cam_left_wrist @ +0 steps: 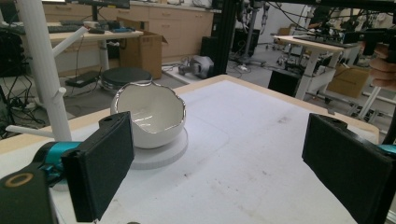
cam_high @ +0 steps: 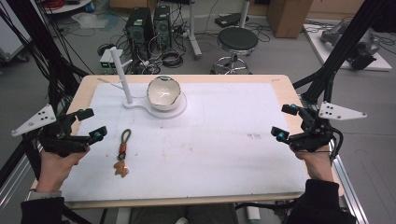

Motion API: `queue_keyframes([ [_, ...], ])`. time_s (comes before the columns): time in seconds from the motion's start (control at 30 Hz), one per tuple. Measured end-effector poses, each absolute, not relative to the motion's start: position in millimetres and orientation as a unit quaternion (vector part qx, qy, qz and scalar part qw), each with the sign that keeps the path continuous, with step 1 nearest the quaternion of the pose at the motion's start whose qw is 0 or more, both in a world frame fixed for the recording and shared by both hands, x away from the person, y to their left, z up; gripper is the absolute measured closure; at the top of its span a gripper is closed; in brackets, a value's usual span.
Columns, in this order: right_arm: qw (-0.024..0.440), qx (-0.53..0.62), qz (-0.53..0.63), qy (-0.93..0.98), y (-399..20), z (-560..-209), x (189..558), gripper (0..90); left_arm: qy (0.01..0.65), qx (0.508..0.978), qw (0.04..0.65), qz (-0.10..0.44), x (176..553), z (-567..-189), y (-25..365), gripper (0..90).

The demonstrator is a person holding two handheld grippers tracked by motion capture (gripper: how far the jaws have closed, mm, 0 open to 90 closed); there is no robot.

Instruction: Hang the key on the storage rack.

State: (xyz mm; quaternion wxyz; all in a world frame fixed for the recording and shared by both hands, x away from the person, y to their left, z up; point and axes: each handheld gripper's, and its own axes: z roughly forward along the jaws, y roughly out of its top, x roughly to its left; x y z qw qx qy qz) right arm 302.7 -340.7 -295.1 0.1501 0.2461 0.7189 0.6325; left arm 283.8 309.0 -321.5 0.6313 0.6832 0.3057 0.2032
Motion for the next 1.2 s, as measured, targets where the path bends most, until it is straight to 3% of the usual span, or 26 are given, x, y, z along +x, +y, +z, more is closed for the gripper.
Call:
queue_keyframes([
  [0.83, 0.15, 0.256, 0.621, 0.726, -332.1, -300.6, 309.1, 0.8, 0.338, 0.688, 0.604, 0.218, 308.9, -338.1, 303.7, 10.0],
  [0.9, 0.148, 0.256, 0.62, 0.727, -330.7, -300.8, 309.6, 0.8, 0.346, 0.677, 0.604, 0.238, 316.7, -340.1, 302.3, 10.9],
  [0.97, 0.147, 0.258, 0.617, 0.729, -328.3, -301.5, 311.4, 0.8, 0.355, 0.672, 0.597, 0.257, 322.8, -341.4, 299.6, 17.3],
  [1.0, 0.146, 0.256, 0.617, 0.729, -327.9, -301.7, 311.7, 0.8, 0.364, 0.686, 0.57, 0.269, 331.9, -343.2, 295.5, 18.4],
  [1.2, 0.144, 0.259, 0.621, 0.726, -330.7, -301.6, 311.3, 0.8, 0.387, 0.693, 0.553, 0.253, 343.0, -350.9, 298.3, 18.4],
])
